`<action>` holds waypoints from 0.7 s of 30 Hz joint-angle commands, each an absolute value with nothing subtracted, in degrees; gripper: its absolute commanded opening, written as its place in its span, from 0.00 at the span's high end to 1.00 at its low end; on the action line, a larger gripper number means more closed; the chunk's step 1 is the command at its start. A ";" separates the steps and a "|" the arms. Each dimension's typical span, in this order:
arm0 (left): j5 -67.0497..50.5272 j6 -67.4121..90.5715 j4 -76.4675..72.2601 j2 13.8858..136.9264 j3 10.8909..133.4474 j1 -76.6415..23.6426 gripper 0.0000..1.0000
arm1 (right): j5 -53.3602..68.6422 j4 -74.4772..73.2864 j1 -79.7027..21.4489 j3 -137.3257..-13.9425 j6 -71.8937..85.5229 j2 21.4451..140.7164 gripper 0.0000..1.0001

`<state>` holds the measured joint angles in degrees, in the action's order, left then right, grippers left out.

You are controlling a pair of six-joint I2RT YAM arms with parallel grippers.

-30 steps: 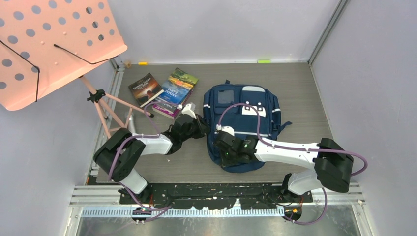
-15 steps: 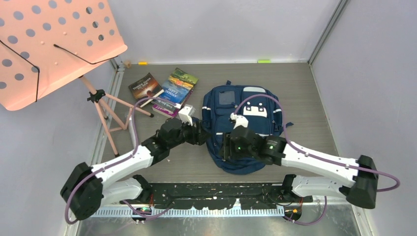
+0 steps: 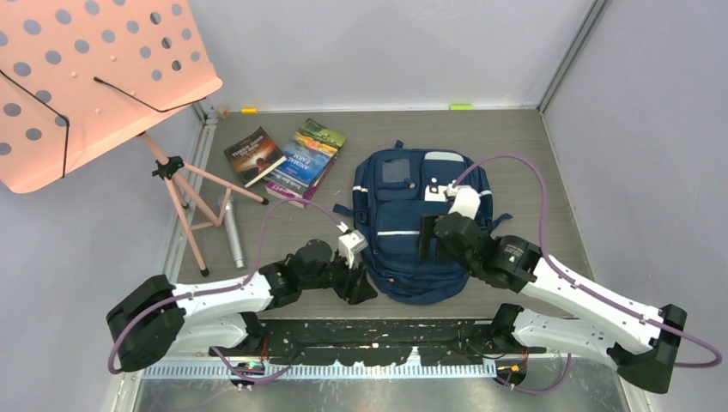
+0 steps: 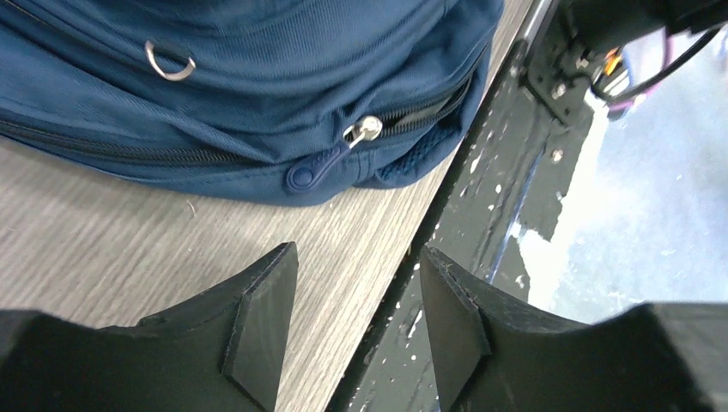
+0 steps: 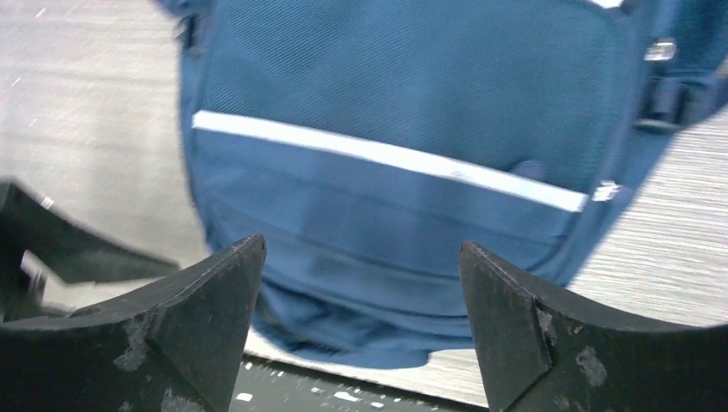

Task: Pack the student bag
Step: Unzip the student bag at the center of the board.

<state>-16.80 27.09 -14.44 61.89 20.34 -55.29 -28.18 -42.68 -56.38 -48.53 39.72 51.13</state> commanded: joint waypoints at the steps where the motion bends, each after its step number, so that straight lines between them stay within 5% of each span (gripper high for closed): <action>1: -16.54 22.91 -18.24 66.04 22.87 -57.93 0.43 | -32.13 -47.65 -48.41 -49.83 36.51 48.42 0.09; 8: -12.01 20.05 -18.57 69.08 25.74 -59.15 0.39 | -29.04 -49.38 -37.74 -44.16 41.01 43.12 0.07; 21: -9.76 19.78 -17.09 65.56 23.87 -59.14 0.36 | -21.10 -43.30 -35.95 -29.53 56.05 31.98 0.10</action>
